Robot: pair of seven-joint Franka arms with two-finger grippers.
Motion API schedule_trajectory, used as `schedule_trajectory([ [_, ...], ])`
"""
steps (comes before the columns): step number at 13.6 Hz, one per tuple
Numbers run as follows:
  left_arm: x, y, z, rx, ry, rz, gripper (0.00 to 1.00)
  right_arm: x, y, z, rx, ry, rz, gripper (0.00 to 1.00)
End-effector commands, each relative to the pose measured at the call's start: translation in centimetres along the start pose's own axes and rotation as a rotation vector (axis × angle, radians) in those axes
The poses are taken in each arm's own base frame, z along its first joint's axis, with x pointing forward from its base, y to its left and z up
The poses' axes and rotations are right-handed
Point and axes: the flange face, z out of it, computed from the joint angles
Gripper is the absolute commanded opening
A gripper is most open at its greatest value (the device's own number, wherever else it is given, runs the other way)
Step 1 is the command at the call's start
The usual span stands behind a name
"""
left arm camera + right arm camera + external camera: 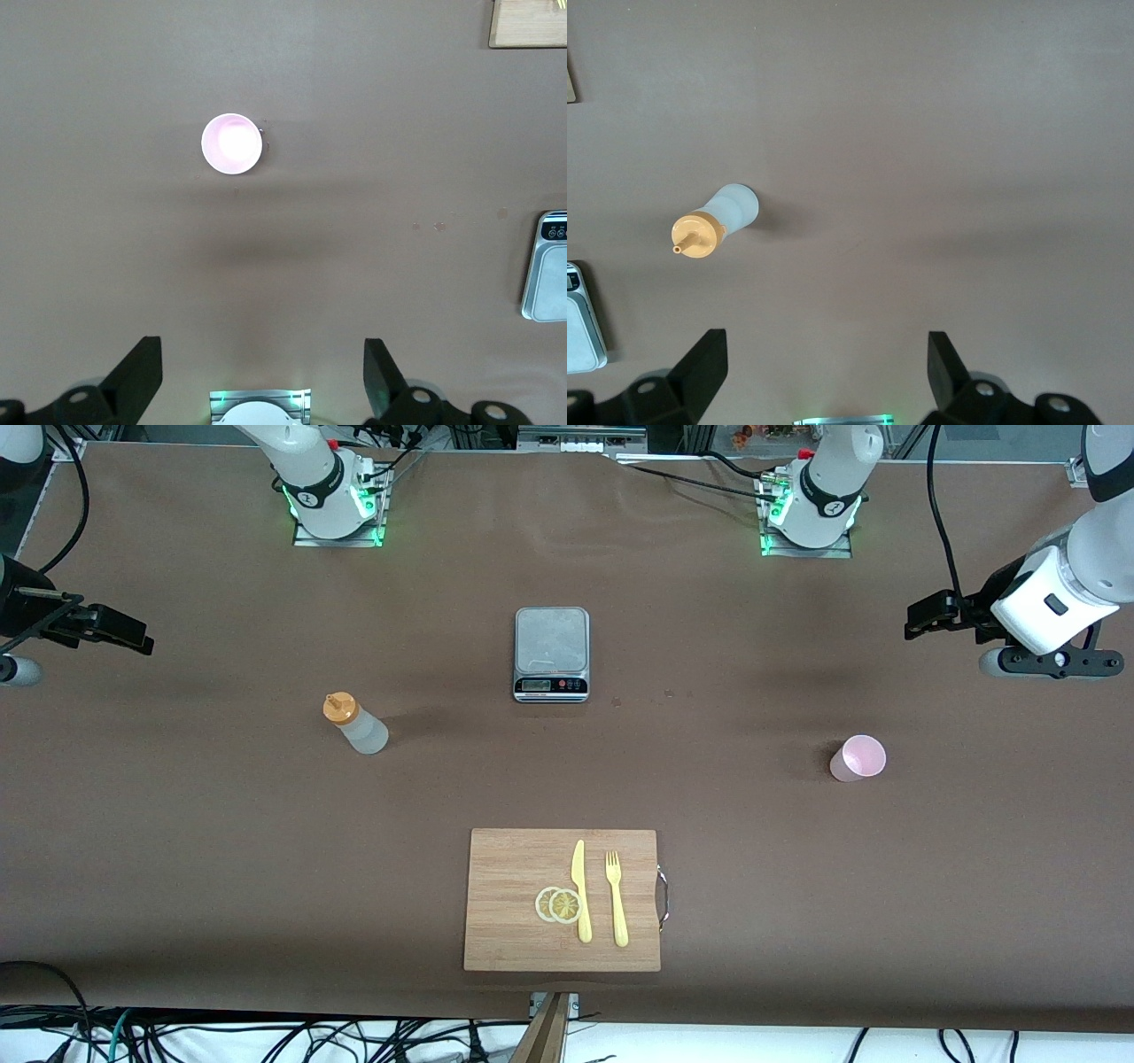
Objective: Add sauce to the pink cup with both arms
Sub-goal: 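Reach the left gripper down to the pink cup and grasp it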
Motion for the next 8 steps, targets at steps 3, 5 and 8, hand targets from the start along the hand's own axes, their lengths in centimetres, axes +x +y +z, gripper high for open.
schedule_trajectory([
  [3, 2.7, -1.7, -0.3, -0.012, -0.001, -0.022, 1.00, 0.0, 0.0, -0.4, -0.002, 0.008, -0.013, 1.00],
  [5, 3.8, -4.1, 1.2, -0.030, -0.028, -0.045, 1.00, 0.0, 0.0, -0.4, -0.002, 0.008, -0.013, 1.00],
  [8, 7.5, -7.0, 6.3, -0.037, -0.070, 0.032, 1.00, 0.0, 0.0, -0.4, -0.002, 0.008, -0.013, 1.00],
])
